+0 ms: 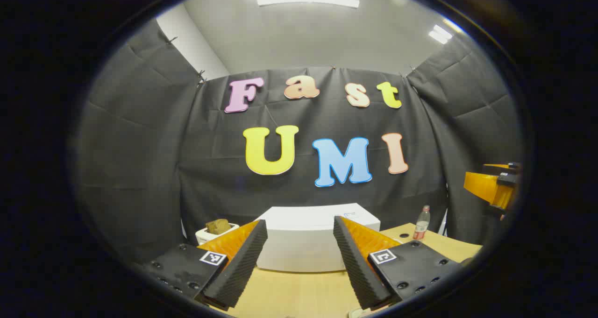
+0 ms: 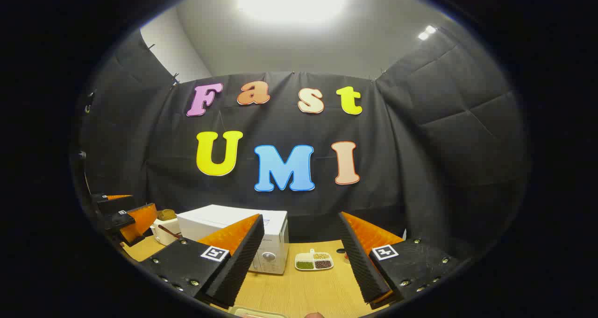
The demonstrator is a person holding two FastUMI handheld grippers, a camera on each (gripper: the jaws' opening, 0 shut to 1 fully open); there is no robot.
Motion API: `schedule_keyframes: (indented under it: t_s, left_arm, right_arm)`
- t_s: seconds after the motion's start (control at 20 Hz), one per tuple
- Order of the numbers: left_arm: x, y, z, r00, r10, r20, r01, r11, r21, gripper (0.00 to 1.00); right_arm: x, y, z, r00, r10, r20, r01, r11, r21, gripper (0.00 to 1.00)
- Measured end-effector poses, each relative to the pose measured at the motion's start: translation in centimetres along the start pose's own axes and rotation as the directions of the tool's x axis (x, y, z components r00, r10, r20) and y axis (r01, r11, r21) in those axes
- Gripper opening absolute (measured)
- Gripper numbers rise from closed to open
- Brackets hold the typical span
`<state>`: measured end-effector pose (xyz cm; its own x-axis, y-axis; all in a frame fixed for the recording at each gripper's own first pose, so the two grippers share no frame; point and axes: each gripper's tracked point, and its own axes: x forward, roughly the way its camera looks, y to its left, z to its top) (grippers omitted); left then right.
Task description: Open the microwave oven with the left hand, put the food in, and close the microwave oven.
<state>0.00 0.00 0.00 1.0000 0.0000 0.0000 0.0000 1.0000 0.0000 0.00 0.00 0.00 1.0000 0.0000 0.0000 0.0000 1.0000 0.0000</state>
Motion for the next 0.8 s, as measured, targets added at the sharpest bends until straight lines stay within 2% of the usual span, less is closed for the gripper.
schedule_keyframes:
  t_s: [0.25,0.8]
  left_arm:
    - [-0.10,-0.42,-0.41,1.000,0.006,-0.008,-0.006,1.000,-0.004,0.94]
    - [-0.15,-0.96,-0.53,1.000,0.006,-0.008,-0.006,1.000,0.000,0.95]
  right_arm:
    - [0.05,-0.14,0.28,1.000,0.006,0.005,-0.006,1.000,0.008,0.96]
    - [0.18,-0.10,0.14,1.000,0.016,0.011,-0.016,1.000,0.010,0.95]
